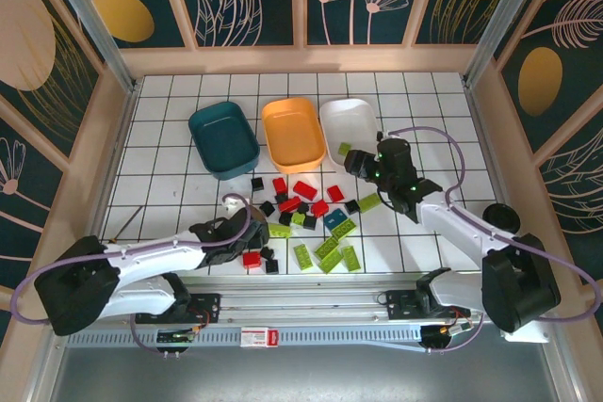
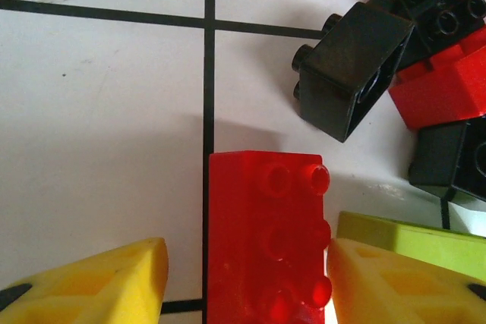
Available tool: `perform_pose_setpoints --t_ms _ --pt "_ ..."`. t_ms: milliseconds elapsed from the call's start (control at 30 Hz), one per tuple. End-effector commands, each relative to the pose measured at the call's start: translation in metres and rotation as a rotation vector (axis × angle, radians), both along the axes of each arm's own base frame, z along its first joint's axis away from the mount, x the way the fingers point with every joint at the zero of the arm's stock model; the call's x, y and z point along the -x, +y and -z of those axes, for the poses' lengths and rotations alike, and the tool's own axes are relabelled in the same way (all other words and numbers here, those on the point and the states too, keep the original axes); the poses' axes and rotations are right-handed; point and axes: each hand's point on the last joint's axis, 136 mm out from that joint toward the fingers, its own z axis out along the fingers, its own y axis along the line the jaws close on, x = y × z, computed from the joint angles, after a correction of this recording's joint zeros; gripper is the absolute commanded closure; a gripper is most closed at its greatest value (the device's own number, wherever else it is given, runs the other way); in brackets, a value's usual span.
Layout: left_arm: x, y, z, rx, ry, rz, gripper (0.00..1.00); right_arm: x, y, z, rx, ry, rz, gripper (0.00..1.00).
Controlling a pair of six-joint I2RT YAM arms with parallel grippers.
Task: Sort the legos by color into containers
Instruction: Pick up the lego from the middle-left of the table, then place the lego in the container.
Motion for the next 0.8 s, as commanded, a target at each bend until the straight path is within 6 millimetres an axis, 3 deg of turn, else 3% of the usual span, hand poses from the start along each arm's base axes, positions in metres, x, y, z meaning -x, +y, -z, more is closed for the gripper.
perform_pose_setpoints --t_ms 0,67,233,400,467,633,767 --pt "-0.005 0.001 0.002 -0.049 -0.007 0.008 0.41 0.006 -0.007 0.001 0.015 -0.001 0.021 0.31" --pt "-0.006 0.003 0.003 -0.071 -0.006 0.005 0.41 0.007 -0.008 -0.002 0.015 -0.006 0.024 0.31" --pt "-0.008 0.008 -0.001 -0.085 -0.022 -0.015 0.56 0.009 -0.011 -0.005 0.014 -0.020 0.030 0.31" --pt "-0.019 0.004 -0.026 -0.067 -0.081 -0.022 0.66 0.010 -0.013 -0.005 0.010 -0.024 0.034 0.31" --pt "-0.028 0.002 -0.045 -0.051 -0.119 -0.028 0.67 0.011 -0.012 -0.005 -0.001 -0.023 0.030 0.31" --pt "-0.075 -0.021 -0.115 0.047 -0.247 0.003 0.67 0.014 -0.012 -0.006 -0.018 -0.031 0.028 0.31" --pt "-0.133 -0.061 -0.156 0.035 -0.321 0.051 0.68 0.017 -0.013 0.001 -0.021 -0.020 0.034 0.31"
